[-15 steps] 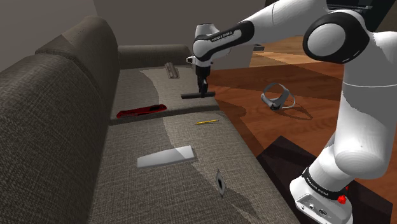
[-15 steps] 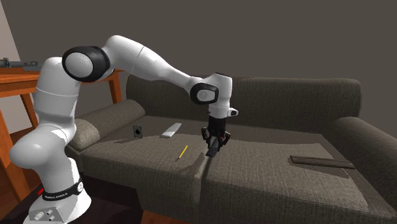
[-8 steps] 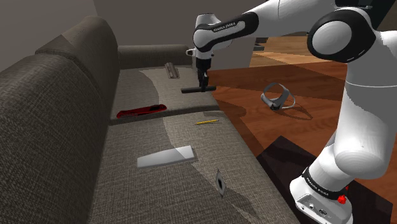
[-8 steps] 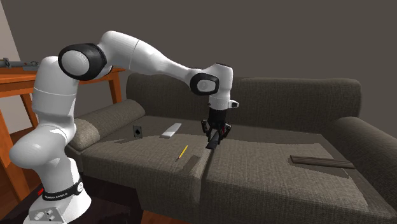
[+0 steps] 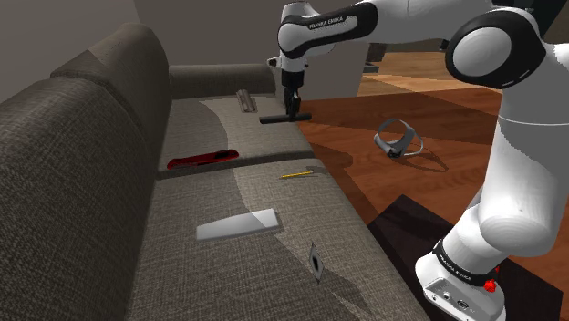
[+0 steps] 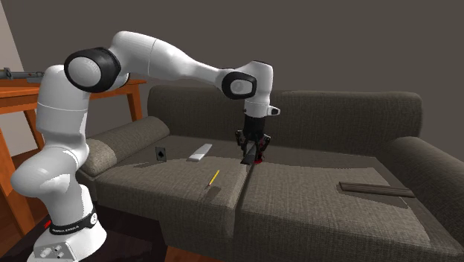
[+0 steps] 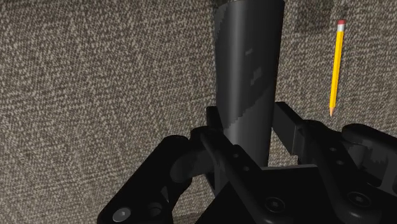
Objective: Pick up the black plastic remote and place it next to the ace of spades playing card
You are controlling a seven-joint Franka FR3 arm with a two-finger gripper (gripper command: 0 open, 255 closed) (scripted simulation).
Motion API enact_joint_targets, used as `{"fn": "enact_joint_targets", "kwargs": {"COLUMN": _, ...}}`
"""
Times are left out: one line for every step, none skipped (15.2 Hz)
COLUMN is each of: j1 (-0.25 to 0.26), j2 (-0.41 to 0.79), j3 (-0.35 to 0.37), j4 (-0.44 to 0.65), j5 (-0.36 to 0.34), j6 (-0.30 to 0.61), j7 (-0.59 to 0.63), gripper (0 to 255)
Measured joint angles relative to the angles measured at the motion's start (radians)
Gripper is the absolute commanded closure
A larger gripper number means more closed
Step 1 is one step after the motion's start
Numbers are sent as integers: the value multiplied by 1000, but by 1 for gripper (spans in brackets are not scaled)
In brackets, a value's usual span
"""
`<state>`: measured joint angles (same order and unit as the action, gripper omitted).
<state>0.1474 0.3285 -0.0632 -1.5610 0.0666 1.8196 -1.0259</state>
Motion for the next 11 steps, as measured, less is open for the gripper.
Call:
{"fn": "enact_joint_targets", "kwargs": {"j1": 0, "j2": -2, "j3": 0, "j4": 11, "j5": 0, "j6": -13, "j7": 1, "gripper": 255}}
{"fn": "enact_joint_targets", "kwargs": {"j1": -1, "j2": -2, "j3": 0, "j4": 22, "j5": 0, "j6": -23, "j7": 1, "gripper": 255}}
{"fn": "enact_joint_targets", "kwargs": {"j1": 5, "j2": -18, "j3": 2, "j4": 7, "j5": -2, "j6": -24, "j7": 9, "gripper": 255}}
{"fn": "enact_joint_targets", "kwargs": {"j1": 12, "j2": -41, "j3": 5, "j4": -24, "j5": -3, "j6": -16, "j7": 19, "gripper": 255}}
{"fn": "enact_joint_targets", "kwargs": {"j1": 23, "j2": -73, "j3": 10, "j4": -66, "j5": -5, "j6": -5, "j7": 33, "gripper": 255}}
{"fn": "enact_joint_targets", "kwargs": {"j1": 33, "j2": -108, "j3": 16, "j4": -117, "j5": -7, "j6": 12, "j7": 48, "gripper": 255}}
{"fn": "enact_joint_targets", "kwargs": {"j1": 43, "j2": -133, "j3": 22, "j4": -153, "j5": -8, "j6": 23, "j7": 64, "gripper": 255}}
{"fn": "enact_joint_targets", "kwargs": {"j1": 54, "j2": -162, "j3": 28, "j4": -185, "j5": -9, "j6": 27, "j7": 80, "gripper": 255}}
{"fn": "enact_joint_targets", "kwargs": {"j1": 63, "j2": -187, "j3": 35, "j4": -219, "j5": -10, "j6": 38, "j7": 95, "gripper": 255}}
{"fn": "enact_joint_targets", "kwargs": {"j1": 72, "j2": -215, "j3": 42, "j4": -255, "j5": -10, "j6": 46, "j7": 112, "gripper": 255}}
{"fn": "enact_joint_targets", "kwargs": {"j1": 83, "j2": -248, "j3": 50, "j4": -305, "j5": -10, "j6": 64, "j7": 128, "gripper": 255}}
